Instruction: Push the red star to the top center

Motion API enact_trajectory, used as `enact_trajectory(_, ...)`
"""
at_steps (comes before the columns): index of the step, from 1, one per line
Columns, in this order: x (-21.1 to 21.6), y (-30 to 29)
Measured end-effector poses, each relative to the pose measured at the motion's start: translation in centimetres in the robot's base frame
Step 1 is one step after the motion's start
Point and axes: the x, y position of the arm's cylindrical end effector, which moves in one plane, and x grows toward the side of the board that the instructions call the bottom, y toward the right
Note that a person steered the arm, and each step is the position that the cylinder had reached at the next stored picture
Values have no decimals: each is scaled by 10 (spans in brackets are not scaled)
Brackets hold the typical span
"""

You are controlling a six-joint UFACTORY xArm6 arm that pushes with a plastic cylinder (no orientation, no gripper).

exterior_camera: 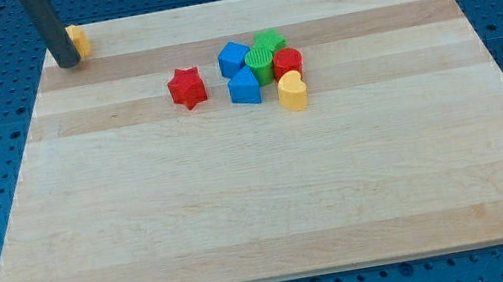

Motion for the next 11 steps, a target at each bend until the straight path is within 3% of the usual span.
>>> enact_trajectory(2,32,0)
enact_trajectory(4,100,13)
enact_trajectory(6,173,85)
enact_trajectory(7,180,133)
enact_trajectory(9,145,205)
enact_trajectory(11,88,187)
